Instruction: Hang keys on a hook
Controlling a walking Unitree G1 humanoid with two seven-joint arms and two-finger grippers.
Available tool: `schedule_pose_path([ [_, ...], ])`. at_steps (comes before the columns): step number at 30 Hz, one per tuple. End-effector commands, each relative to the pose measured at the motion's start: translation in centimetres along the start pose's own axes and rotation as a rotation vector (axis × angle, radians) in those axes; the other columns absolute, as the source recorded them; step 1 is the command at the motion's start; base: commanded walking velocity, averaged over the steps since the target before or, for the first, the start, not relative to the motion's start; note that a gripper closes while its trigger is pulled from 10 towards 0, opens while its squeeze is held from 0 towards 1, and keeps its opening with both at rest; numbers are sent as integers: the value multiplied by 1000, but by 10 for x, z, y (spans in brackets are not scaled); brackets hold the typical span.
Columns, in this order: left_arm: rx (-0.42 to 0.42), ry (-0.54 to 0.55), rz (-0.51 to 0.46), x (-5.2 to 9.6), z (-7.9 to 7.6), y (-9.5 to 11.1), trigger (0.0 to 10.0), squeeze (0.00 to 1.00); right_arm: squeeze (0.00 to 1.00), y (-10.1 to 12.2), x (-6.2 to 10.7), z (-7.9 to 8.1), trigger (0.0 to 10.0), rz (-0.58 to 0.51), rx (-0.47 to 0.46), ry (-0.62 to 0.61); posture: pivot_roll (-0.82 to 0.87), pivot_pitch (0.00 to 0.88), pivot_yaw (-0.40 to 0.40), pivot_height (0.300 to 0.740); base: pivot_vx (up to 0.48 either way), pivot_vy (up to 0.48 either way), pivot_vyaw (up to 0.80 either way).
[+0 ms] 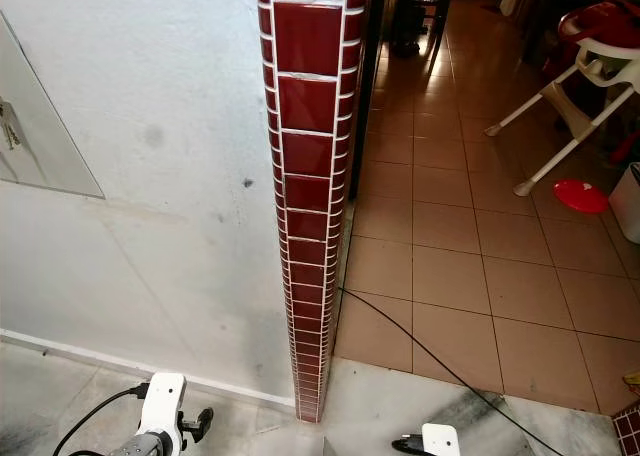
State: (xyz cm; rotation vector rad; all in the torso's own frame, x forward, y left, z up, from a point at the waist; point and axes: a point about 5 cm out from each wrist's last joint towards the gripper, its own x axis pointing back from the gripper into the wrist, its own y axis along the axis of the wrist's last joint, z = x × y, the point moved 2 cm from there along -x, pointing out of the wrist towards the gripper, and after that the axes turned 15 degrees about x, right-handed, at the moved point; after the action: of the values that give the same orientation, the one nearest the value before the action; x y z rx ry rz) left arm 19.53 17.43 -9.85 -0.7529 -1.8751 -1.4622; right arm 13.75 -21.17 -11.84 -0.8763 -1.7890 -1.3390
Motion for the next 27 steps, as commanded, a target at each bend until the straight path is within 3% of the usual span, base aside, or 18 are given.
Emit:
schedule_pose_path([
  [1, -36, 0, 30, 2, 3, -7, 10000, 0, 0, -2, 0, -3, 10000, 4, -14, 2, -36, 0, -6, 740, 0, 0, 0],
  [3, -57, -5, 41, 2, 2, -10, 10000, 0, 0, -3, 1, -3, 10000, 5, 1, 3, -36, 0, -6, 740, 0, 0, 0],
  [4, -98, -27, 82, 4, 0, -21, 10000, 0, 0, -6, 2, -3, 10000, 14, 11, 10, -30, 0, -5, 740, 0, 0, 0],
  [11, -142, -64, 111, 8, -4, -34, 10000, 0, 0, -12, 4, -3, 10000, 14, -31, 5, -39, 0, 4, 740, 0, 0, 0],
  [20, -86, -25, 121, 10, 0, -39, 10000, 0, 0, -21, 6, 4, 10000, 31, -100, 18, -45, 0, 6, 740, 0, 0, 0],
  [27, -62, -12, 113, 10, 3, -38, 10000, 0, 0, -18, 5, 5, 10000, 23, -96, 18, -47, 0, 6, 740, 0, 0, 0],
])
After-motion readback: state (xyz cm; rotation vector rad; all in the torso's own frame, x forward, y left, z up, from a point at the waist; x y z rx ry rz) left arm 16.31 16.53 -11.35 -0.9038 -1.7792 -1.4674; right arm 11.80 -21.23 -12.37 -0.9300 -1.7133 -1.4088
